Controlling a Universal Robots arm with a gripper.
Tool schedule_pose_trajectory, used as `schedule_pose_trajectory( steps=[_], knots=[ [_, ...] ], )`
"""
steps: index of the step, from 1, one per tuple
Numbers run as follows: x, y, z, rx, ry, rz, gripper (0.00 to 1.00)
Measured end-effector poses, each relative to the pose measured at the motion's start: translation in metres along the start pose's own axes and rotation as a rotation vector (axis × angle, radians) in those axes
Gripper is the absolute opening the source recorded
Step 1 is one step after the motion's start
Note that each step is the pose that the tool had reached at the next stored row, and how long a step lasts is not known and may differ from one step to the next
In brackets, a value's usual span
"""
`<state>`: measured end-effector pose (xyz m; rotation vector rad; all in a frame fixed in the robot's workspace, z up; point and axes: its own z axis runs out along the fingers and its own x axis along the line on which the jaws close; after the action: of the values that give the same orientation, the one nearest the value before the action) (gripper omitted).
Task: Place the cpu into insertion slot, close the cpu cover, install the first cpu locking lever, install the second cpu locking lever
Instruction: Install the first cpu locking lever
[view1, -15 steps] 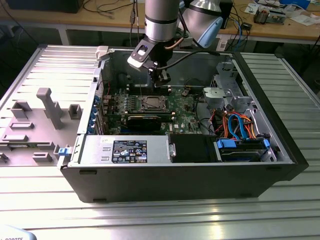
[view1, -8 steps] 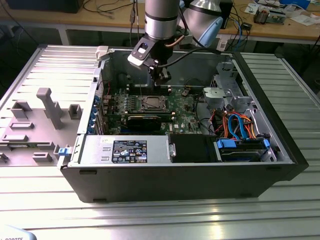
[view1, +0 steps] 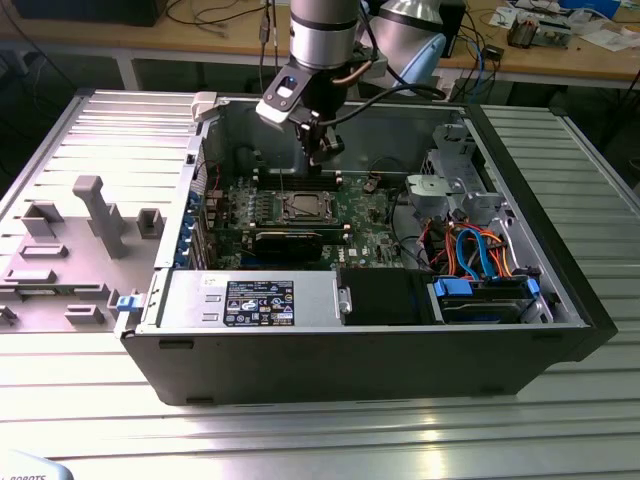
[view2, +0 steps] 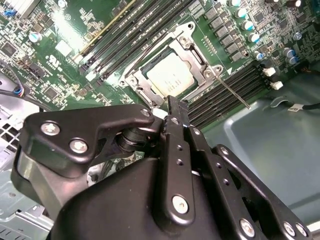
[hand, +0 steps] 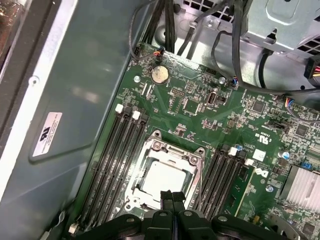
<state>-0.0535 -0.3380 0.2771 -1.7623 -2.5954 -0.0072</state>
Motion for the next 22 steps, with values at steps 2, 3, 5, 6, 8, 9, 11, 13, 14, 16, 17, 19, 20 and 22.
schedule_pose_trajectory(
  steps=[2, 3, 5, 6, 8, 9, 11, 13, 14, 16, 17, 19, 20, 22],
  knots=[
    [0.0, 0.0, -0.0003, -0.0002, 0.0002, -0.002, 0.11],
    [0.0, 0.0, -0.0003, -0.0002, 0.0002, -0.002, 0.11],
    [0.0, 0.0, -0.0004, 0.0, 0.0, -0.002, 0.11],
    [0.0, 0.0, -0.0004, 0.0, 0.0, -0.002, 0.11],
    [0.0, 0.0, -0.0004, 0.0001, 0.0, -0.003, 0.11],
    [0.0, 0.0, -0.0004, 0.0, 0.0, -0.004, 0.11],
    [0.0, 0.0, -0.0004, 0.0001, 0.0, -0.011, 0.11],
    [0.0, 0.0, -0.0004, 0.0002, 0.0002, -0.05, 0.11],
    [0.0, 0.0, -0.0004, 0.0006, 0.0002, -0.082, 0.11],
    [0.0, 0.0, -0.0004, 0.0008, 0.0002, -0.118, 0.11],
    [0.0, 0.0, -0.0004, 0.0009, 0.0002, -0.135, 0.11],
    [0.0, 0.0, -0.0004, 0.0011, 0.0003, -0.184, 0.11],
    [0.0, 0.0, -0.0004, 0.0011, 0.0002, -0.223, 0.11],
    [-0.0001, 0.0, -0.0003, 0.0008, 0.0, -0.275, 0.11]
  ],
)
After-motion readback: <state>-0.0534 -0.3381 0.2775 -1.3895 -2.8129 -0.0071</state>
